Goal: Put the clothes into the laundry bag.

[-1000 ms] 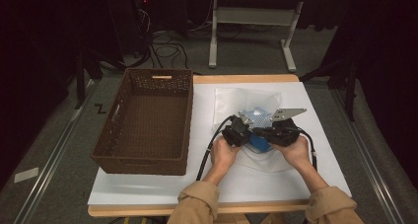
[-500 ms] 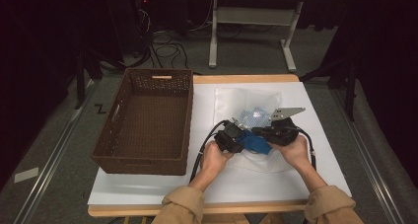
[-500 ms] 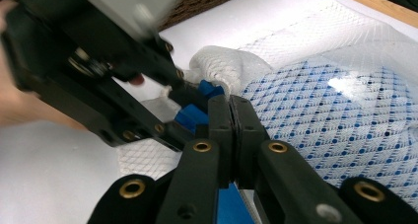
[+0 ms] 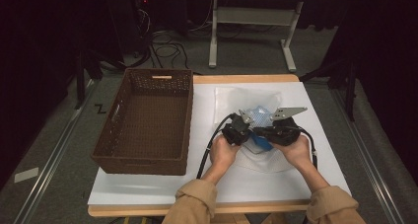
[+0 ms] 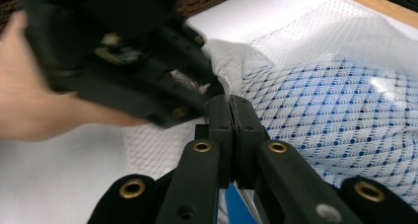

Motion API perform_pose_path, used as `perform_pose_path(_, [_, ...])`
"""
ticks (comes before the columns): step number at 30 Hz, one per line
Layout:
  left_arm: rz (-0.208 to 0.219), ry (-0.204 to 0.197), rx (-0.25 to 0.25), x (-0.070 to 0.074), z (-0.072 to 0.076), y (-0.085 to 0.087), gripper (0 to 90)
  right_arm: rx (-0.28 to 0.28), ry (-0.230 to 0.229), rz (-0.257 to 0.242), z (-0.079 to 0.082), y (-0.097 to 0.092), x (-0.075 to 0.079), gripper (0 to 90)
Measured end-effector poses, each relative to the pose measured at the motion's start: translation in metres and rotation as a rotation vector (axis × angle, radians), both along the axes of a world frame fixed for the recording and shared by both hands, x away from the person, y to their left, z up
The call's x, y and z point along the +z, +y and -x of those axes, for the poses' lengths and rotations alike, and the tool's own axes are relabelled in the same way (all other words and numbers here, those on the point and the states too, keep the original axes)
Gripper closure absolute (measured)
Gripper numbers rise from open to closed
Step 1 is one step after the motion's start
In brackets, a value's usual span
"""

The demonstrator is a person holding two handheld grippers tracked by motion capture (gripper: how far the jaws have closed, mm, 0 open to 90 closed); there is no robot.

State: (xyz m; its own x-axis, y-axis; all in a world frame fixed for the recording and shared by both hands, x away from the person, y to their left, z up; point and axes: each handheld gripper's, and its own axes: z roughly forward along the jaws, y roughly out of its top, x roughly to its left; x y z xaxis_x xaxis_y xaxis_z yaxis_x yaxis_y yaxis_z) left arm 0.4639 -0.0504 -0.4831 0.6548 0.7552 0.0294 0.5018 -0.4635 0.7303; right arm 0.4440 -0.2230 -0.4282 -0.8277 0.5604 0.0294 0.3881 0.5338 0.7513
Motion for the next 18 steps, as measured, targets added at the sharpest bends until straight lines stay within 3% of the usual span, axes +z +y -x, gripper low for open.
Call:
perform_pose_path(1, [-0.008, 0.017, 0.016, -0.006, -0.004, 0.0, 81.6, 0.001, 0.001, -0.004, 0.0, 0.0, -0.001, 89.8])
perform_pose_path(2, [-0.033, 0.01, 0.036, -0.012, -0.006, -0.001, 80.7, 0.003, 0.004, 0.001, 0.0, 0.0, -0.001, 89.8])
perform_pose_path(5, [-0.054, 0.022, 0.03, -0.02, -0.005, 0.002, 76.6, 0.003, 0.012, 0.013, 0.001, 0.001, -0.004, 89.7])
perform_pose_path(10, [-0.041, 0.015, 0.004, -0.01, 0.01, 0.015, 62.6, -0.002, 0.012, 0.009, 0.0, 0.001, -0.006, 89.7])
perform_pose_path(18, [0.01, -0.028, -0.005, 0.009, 0.033, 0.033, 62.9, 0.003, 0.008, -0.004, 0.001, 0.003, -0.003, 89.7])
